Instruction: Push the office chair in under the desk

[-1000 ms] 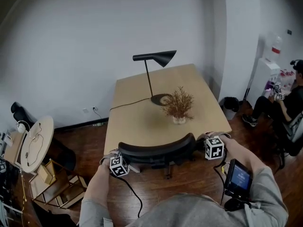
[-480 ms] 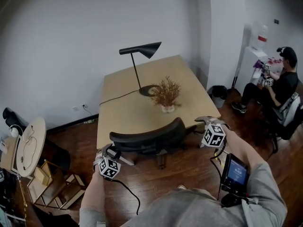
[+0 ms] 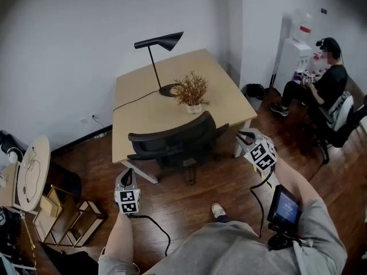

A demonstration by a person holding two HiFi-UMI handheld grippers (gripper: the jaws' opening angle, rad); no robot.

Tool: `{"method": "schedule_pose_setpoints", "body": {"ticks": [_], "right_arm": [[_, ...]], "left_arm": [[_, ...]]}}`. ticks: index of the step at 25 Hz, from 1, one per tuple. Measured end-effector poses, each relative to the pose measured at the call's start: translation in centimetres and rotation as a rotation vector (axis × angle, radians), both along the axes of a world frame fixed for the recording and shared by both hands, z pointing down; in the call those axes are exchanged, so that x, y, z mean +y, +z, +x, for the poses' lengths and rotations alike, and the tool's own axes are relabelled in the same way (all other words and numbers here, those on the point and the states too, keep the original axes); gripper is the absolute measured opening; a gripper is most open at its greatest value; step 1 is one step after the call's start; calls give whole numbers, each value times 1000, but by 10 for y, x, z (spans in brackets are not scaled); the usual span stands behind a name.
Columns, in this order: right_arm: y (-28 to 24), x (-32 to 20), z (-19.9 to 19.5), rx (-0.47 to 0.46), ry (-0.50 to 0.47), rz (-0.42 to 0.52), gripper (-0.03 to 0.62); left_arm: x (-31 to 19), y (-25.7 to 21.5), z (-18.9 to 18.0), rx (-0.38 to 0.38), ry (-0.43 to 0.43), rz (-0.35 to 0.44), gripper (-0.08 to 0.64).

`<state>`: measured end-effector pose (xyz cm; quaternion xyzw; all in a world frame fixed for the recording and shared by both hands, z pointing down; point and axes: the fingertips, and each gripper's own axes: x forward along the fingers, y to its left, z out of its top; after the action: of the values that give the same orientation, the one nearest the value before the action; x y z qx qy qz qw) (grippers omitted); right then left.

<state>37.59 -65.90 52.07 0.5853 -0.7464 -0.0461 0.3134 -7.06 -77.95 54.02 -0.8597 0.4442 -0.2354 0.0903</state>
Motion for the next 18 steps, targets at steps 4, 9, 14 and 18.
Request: {"method": "schedule_pose_setpoints", "body": {"ticks": [4,9,14,18], "right_arm": [[-7,24,-9,-132,77,7,6],[-23,56,-35,-235,91,12,6],[-27,86,-63,-239,39,0,5],[-33,105,-83,-262,-20,4,5]], "left_arm": [[28,-12,3,137,28,-35,2],[67,-33,11,293,66,-51,2],[110,-38,20,354,99,-73,2],[145,-32,22,382,86,-102,2]]}}
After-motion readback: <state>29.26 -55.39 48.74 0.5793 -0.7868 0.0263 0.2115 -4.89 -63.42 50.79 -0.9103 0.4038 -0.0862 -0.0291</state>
